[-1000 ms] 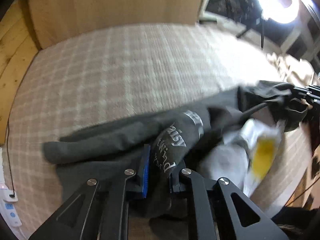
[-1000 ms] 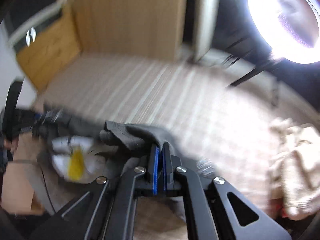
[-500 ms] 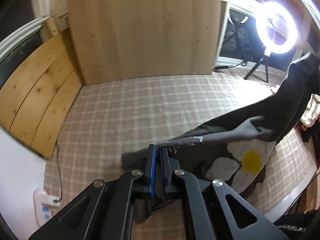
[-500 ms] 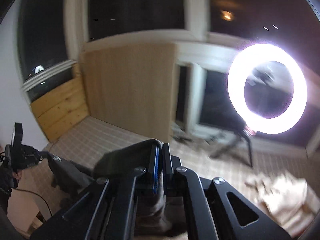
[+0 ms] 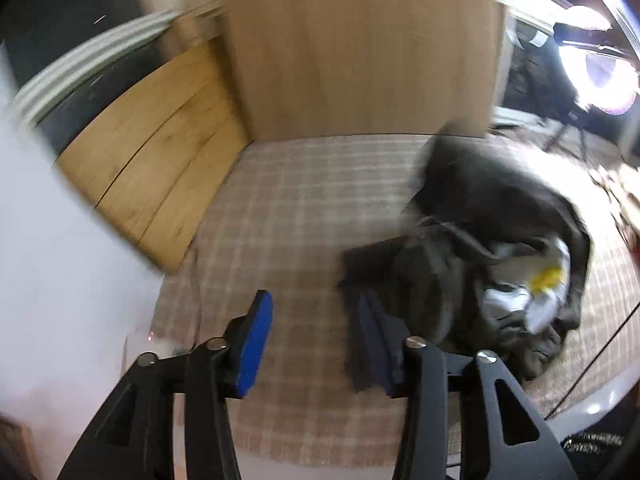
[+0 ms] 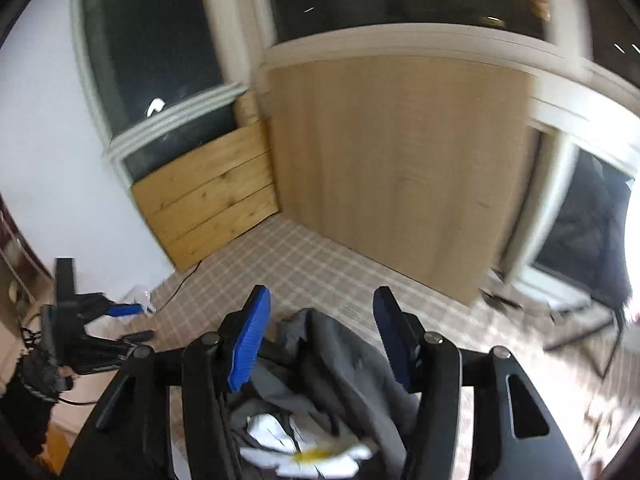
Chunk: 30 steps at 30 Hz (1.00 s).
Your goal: Fold clothes
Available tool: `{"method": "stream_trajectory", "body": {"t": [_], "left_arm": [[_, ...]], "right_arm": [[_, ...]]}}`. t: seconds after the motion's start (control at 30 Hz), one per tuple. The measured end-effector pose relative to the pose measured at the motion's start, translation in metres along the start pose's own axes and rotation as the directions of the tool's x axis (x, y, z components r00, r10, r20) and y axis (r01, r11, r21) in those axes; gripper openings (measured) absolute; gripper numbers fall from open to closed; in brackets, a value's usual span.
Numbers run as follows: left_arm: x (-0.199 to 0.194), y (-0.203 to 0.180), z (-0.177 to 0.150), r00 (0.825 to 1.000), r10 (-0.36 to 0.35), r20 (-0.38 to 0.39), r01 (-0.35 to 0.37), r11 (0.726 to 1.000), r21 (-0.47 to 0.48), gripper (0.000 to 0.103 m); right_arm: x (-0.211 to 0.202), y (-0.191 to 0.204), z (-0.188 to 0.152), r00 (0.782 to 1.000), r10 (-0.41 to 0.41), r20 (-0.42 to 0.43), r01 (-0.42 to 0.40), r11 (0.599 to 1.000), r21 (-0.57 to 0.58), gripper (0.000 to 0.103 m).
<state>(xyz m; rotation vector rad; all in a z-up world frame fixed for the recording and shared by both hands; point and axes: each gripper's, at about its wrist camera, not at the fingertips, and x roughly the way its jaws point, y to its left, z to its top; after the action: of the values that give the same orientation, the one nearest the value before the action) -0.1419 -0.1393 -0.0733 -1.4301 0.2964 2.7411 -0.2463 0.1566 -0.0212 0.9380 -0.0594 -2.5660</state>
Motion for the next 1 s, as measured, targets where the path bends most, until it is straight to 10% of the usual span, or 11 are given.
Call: {"method": "stream_trajectory", "body": {"t": [0.13, 0.23, 0.5, 0.57, 0.63, 0.77, 1.0], "left_arm": [[0.018, -0.069, 0.048, 0.99, -0.141, 0.024, 0.133, 0.97, 0.202, 0.05], [0.041, -0.134, 0.078, 0.966, -0.26, 0.005, 0.239, 0.897, 0.372, 0.06], [0.148, -0.272, 0.088, 0.94, -0.277, -0.199, 0.33, 0.594, 0.733, 0.063], [0.172, -0.288, 0.083, 0.946, -0.234, -0.226, 0.32, 0.547, 0.773, 0.04], [0.184, -0.288, 0.088, 0.924, -0.26, -0.281, 0.381, 0.565, 0.732, 0.008], [0.18, -0.268, 0.103, 0.882, -0.36, -0.304, 0.469, 0.599, 0.649, 0.006], [0.167, -0.218, 0.13, 0.895, -0.397, -0.202, 0.438, 0.7, 0.564, 0.005]], "right_arm": [[-0.02, -0.053, -0.089, 0.969, -0.232, -0.079, 0.239, 0.967, 0.085, 0.069], [-0.004, -0.088, -0.178, 0.937, -0.248, -0.246, 0.306, 0.923, 0.234, 0.069], [0.027, -0.065, -0.297, 0.939, -0.076, -0.336, 0.244, 0.836, 0.492, 0.069], [0.028, -0.052, -0.3, 0.935, -0.096, -0.34, 0.256, 0.849, 0.463, 0.069], [0.031, -0.043, -0.301, 0.931, -0.104, -0.351, 0.261, 0.861, 0.437, 0.069], [0.042, -0.03, -0.302, 0.924, -0.073, -0.376, 0.24, 0.876, 0.419, 0.069], [0.06, 0.006, -0.304, 0.922, -0.019, -0.388, 0.173, 0.914, 0.368, 0.069]]}}
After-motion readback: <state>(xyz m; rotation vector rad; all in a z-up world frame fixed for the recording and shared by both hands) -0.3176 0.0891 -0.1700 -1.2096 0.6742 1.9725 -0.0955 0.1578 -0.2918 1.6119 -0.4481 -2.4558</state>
